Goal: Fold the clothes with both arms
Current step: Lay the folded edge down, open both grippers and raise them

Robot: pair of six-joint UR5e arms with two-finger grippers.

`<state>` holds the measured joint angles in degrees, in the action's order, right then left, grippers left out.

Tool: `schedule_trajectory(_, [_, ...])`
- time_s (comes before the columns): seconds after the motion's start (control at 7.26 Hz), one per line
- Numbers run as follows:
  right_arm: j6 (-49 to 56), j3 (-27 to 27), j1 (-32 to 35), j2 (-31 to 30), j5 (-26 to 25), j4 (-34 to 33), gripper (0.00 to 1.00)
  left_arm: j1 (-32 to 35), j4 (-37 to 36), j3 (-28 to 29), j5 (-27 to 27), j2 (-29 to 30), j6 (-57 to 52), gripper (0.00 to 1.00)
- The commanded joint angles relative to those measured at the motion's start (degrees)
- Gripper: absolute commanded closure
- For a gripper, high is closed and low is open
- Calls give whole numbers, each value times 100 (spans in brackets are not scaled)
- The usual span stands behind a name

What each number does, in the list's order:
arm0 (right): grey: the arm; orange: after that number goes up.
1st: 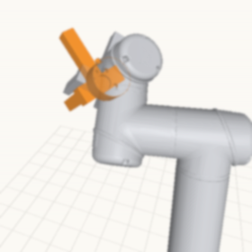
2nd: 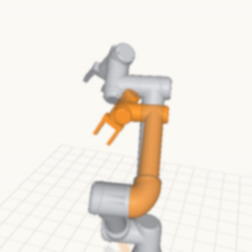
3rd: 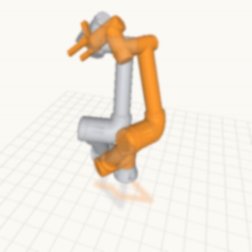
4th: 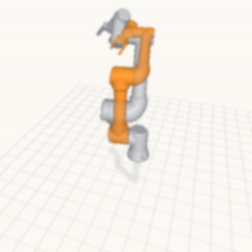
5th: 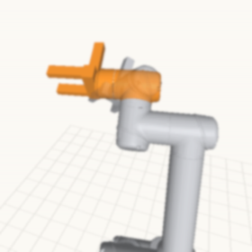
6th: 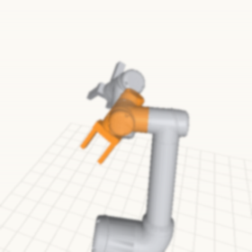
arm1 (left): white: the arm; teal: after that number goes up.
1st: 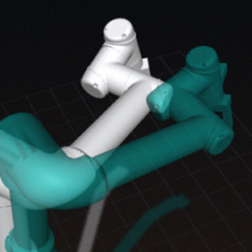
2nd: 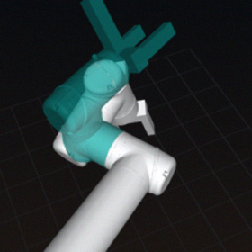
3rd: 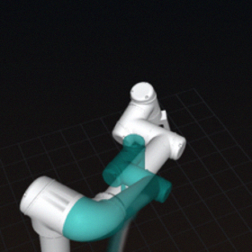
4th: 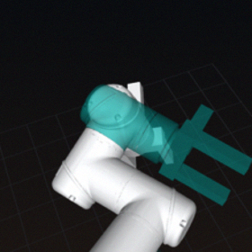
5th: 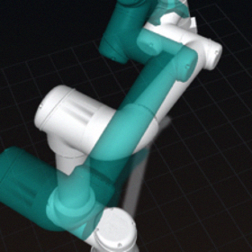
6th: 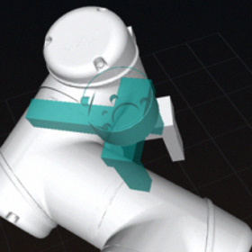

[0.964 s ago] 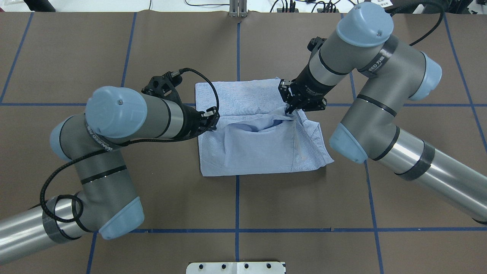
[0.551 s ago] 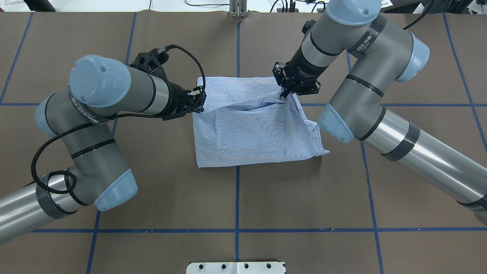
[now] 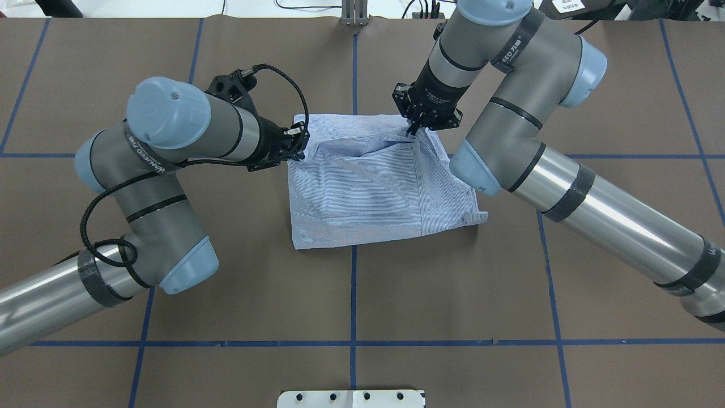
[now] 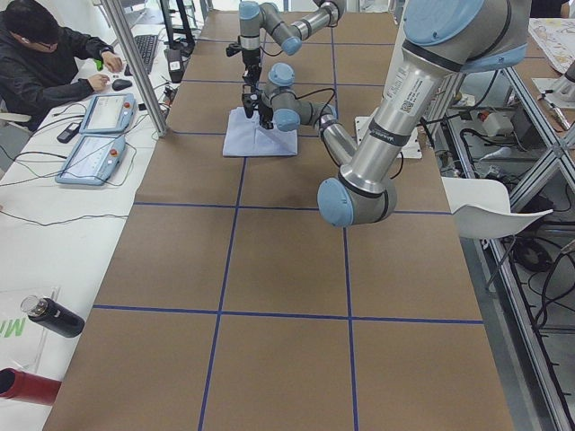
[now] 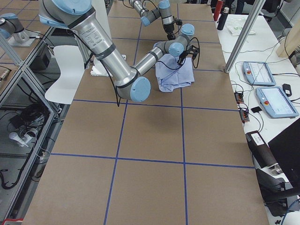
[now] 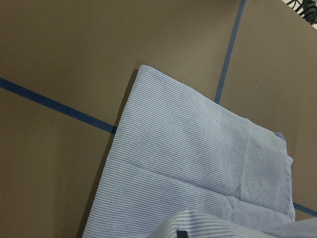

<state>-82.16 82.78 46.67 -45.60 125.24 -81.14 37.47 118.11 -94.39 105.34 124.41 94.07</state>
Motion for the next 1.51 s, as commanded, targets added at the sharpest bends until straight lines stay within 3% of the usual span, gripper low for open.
schedule_trajectory(0.0, [94, -480, 18, 226, -148, 45, 100, 189, 274, 752, -5, 389, 15, 100])
schedule_trajectory(0.41, [86, -1184, 26, 402, -237, 643, 100, 453, 1079, 1439, -5, 435, 23, 100])
schedule_trajectory(0.69, [60, -1185, 53, 420, -237, 643, 100, 454, 1338, 2071, -13, 863, 232, 100])
schedule_trajectory(0.96, [24, -1194, 131, 438, -219, 643, 100, 463, 1338, 2171, -13, 998, 453, 100])
schedule_trajectory(1.1, [7, -1194, 167, 429, -210, 643, 32, 498, 1329, 2171, -13, 1015, 628, 74])
schedule_trajectory(1.24, [-19, -1211, 306, 438, -71, 643, 2, 672, 1294, 2171, -5, 1024, 656, 25])
schedule_trajectory(1.38, [24, -1246, 682, 377, 592, 635, 1, 952, 1268, 2180, 65, 1024, 595, 1])
